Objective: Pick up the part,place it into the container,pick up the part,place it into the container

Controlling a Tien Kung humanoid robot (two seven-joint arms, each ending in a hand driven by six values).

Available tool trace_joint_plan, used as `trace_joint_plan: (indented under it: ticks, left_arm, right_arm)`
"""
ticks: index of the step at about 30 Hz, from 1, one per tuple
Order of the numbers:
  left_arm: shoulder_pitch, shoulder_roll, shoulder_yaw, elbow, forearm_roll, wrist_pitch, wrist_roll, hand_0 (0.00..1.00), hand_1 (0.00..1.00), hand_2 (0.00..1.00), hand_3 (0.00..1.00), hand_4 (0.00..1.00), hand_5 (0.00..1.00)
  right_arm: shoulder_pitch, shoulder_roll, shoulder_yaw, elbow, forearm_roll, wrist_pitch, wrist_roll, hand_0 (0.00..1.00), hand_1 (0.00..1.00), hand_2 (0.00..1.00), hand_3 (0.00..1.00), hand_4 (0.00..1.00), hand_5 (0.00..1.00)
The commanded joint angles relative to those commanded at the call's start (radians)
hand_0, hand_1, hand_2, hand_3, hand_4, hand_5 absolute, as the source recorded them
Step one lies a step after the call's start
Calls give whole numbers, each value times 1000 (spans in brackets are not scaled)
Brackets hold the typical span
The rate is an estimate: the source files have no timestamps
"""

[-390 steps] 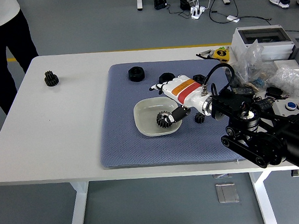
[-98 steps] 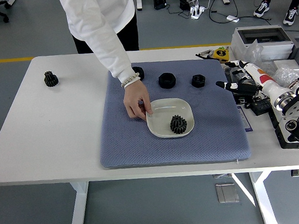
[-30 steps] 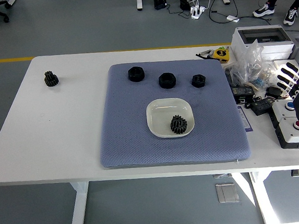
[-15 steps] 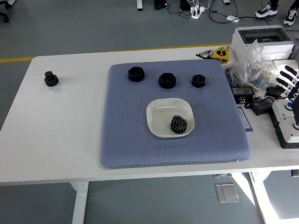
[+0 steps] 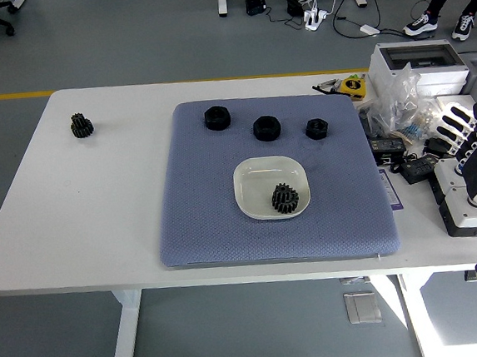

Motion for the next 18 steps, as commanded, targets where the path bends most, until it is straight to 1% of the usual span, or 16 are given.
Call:
trace_joint_plan:
  ticks: [18]
  left_arm:
    - [-1, 0, 2, 1, -5, -1, -1, 623, 627, 619, 562, 627, 560]
  right_arm:
    - [-3, -7, 18, 5, -6, 3, -6, 809, 792, 807, 817, 998, 892]
